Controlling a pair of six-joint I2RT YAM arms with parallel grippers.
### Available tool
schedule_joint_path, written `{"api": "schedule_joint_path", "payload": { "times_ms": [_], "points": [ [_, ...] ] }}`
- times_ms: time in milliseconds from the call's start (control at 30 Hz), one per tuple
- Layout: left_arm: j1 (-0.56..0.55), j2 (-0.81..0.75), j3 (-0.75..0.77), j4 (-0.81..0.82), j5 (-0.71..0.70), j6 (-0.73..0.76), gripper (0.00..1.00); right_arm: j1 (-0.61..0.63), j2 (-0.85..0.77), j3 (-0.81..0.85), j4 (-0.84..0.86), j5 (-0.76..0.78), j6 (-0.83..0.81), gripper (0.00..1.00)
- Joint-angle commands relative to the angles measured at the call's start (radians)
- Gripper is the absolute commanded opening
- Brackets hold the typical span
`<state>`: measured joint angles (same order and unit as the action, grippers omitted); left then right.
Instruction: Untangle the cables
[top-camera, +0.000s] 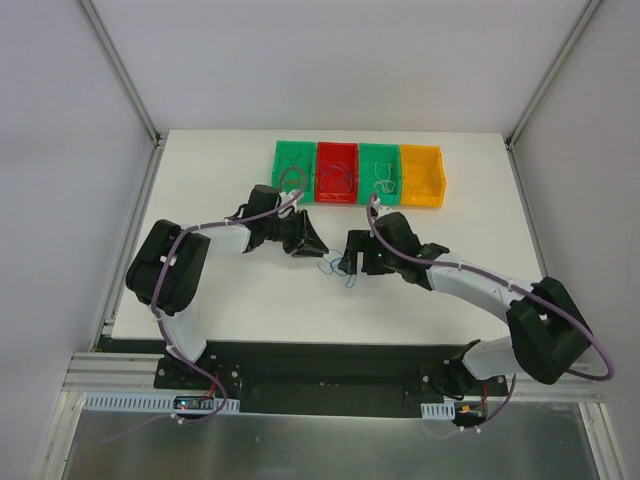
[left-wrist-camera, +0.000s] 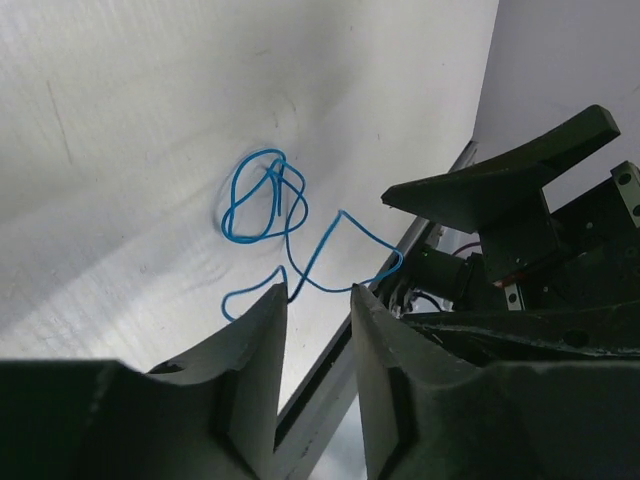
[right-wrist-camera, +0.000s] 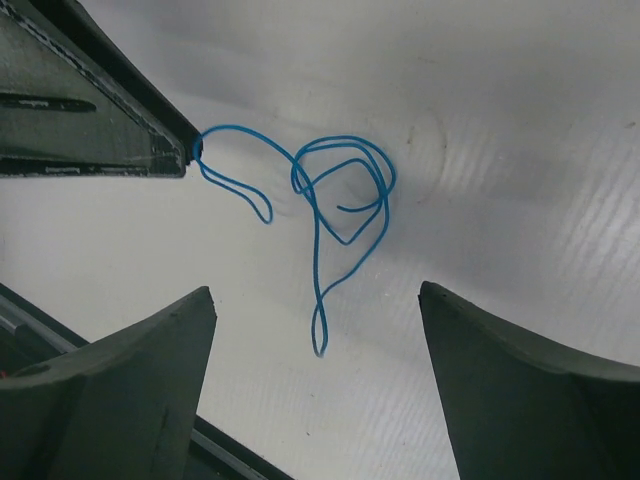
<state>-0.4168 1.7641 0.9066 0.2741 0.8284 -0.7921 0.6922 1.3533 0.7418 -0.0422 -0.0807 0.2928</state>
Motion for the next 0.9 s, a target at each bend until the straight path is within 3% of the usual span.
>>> {"api": "schedule_joint_path", "payload": {
  "times_ms": [0,167,333,733,867],
  "points": [
    [0.006,-0.008,0.046,-0.036,0.011,-0.016,0.38,-0.002,0.072,0.096,-0.005,-0.031,0.000,0.84],
    [0.038,-0.086,0.049,-0.085,-0.025,0.013,0.50,0.004,0.170,0.183,-0.099,0.024,-0.086,0.77],
    [0.137,-0.184,0.041,-0.082,-0.031,0.011,0.62,0.035,0.271,0.295,-0.179,0.059,-0.126,0.72],
    [0.200,-0.298,0.051,-0.092,-0.038,0.054,0.60,0.176,0.510,0.525,-0.421,0.325,-0.146,0.73],
    [0.202,-0.308,0.052,-0.090,-0.034,0.051,0.59,0.178,0.547,0.536,-0.418,0.292,-0.149,0.57]
  ]
}}
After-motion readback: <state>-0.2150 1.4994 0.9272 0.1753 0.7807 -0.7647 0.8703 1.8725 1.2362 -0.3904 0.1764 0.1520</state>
